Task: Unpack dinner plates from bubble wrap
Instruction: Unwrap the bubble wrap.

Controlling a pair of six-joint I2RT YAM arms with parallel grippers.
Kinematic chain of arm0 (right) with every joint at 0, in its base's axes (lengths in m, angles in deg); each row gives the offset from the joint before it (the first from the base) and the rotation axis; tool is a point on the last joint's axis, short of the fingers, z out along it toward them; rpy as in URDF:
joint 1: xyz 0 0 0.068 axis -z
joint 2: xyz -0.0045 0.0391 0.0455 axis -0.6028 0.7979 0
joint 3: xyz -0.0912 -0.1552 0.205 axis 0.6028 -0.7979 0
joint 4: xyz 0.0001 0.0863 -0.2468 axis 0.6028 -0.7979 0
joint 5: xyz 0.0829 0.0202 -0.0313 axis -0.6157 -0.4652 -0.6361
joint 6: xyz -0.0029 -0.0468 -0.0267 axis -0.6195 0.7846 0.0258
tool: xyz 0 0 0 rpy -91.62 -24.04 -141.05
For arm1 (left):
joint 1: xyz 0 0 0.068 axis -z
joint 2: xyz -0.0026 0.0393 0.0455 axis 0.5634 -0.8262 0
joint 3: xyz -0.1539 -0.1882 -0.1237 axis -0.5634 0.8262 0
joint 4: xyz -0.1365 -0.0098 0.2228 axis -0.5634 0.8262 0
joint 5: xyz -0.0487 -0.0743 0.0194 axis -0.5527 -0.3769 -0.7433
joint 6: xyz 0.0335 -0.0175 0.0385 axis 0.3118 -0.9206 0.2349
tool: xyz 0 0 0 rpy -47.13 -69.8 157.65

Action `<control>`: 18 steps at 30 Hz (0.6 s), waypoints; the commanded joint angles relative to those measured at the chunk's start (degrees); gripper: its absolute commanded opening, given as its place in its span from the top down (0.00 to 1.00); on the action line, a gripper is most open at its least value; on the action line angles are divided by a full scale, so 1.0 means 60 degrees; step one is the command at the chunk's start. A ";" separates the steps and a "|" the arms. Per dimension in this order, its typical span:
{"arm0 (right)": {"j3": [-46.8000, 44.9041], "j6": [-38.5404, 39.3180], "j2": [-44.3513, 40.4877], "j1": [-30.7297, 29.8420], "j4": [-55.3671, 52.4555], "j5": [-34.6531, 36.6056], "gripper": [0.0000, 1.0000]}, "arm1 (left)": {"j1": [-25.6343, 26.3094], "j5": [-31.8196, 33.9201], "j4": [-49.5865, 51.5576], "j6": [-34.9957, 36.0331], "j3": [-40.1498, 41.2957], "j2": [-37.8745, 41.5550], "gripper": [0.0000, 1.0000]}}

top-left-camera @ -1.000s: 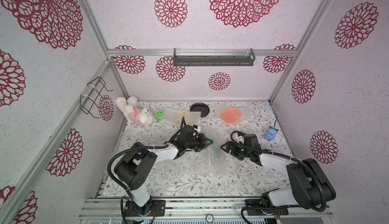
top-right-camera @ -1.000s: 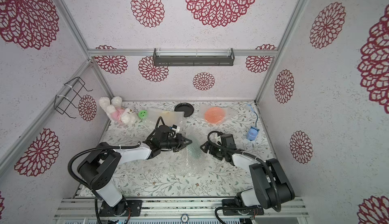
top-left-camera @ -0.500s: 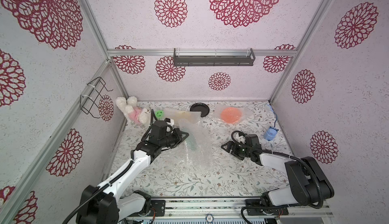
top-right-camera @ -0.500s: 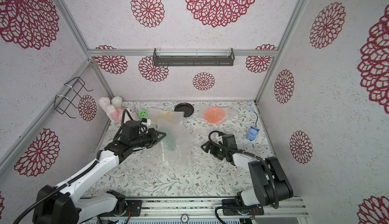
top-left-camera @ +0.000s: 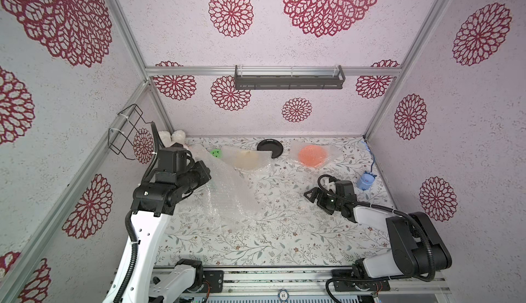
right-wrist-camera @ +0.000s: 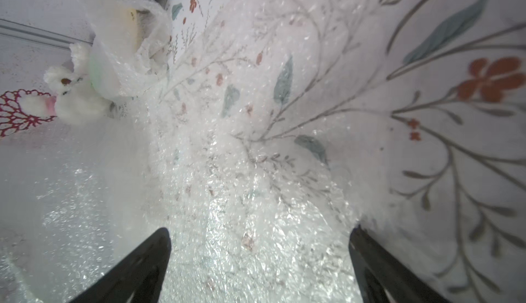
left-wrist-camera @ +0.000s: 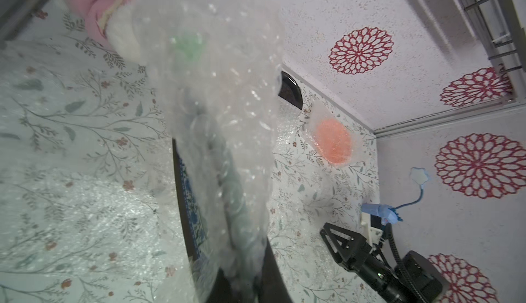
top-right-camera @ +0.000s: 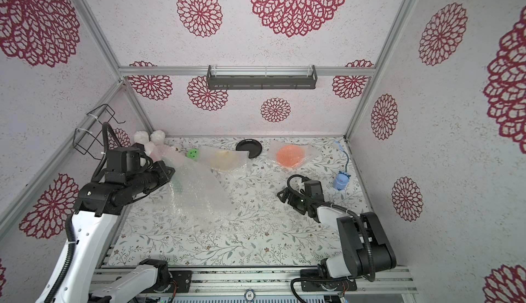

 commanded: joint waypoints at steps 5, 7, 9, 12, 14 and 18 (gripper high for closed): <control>-0.0009 0.0150 0.0024 0.0177 -0.1793 0.1265 0.01 | 0.2740 0.1598 0.0615 0.0586 -0.0880 -0.2615 1.00; -0.0038 0.0168 0.0079 0.0218 -0.1735 0.1224 0.01 | 0.3408 0.1522 0.0192 0.0444 -0.0799 -0.3465 1.00; 0.0000 0.0189 0.0150 0.0229 -0.1723 0.1182 0.01 | 0.4109 0.1623 0.0017 0.0311 -0.1011 -0.4441 1.00; 0.0057 0.0229 0.0257 0.0247 -0.1678 0.1058 0.01 | 0.5059 0.1893 -0.0107 0.0123 -0.1631 -0.6075 1.00; 0.0079 0.0245 0.0286 0.0267 -0.1634 0.0967 0.01 | 0.5533 0.2091 0.0032 -0.0026 -0.2288 -0.7162 1.00; 0.0138 0.0367 0.0223 0.0284 -0.1708 0.0881 0.01 | 0.6181 0.2239 0.0256 -0.0209 -0.3682 -0.9403 1.00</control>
